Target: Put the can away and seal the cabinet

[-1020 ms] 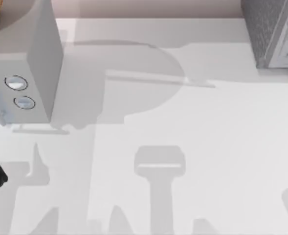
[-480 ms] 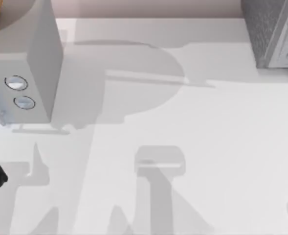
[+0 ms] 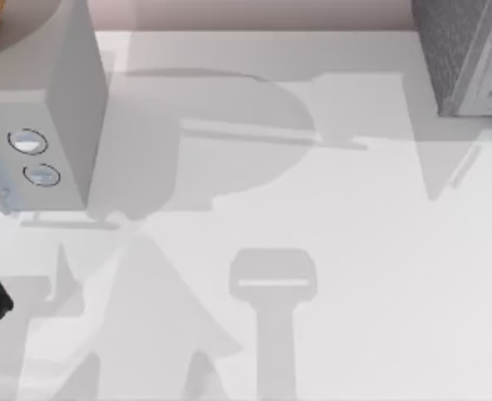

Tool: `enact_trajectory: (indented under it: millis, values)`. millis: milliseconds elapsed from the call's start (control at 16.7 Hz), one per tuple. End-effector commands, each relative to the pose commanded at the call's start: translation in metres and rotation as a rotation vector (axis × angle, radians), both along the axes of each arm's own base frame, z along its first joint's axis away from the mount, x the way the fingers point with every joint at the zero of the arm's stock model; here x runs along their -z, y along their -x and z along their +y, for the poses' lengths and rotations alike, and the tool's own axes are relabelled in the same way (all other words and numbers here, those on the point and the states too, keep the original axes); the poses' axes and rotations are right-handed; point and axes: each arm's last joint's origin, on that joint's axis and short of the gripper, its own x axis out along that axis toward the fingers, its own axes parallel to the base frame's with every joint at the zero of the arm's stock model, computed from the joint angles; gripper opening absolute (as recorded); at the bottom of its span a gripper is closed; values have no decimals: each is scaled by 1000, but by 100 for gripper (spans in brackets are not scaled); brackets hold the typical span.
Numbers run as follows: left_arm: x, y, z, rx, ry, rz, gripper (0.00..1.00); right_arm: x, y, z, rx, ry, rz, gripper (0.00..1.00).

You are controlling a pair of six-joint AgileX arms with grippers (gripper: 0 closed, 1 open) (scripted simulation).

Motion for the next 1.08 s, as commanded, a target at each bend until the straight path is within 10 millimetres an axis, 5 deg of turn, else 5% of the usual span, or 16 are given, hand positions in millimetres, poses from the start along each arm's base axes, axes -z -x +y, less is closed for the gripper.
enact_trajectory:
  millis: [600, 900, 1080]
  values:
    - [0, 0, 0, 0, 0, 0, 100, -2, -6, 91, 3, -6, -10, 100]
    - [0, 0, 0, 0, 0, 0, 100, 2, 8, 152, -6, -10, 9, 100]
    - [0, 0, 0, 0, 0, 0, 100, 9, 14, 171, -12, -3, 34, 100]
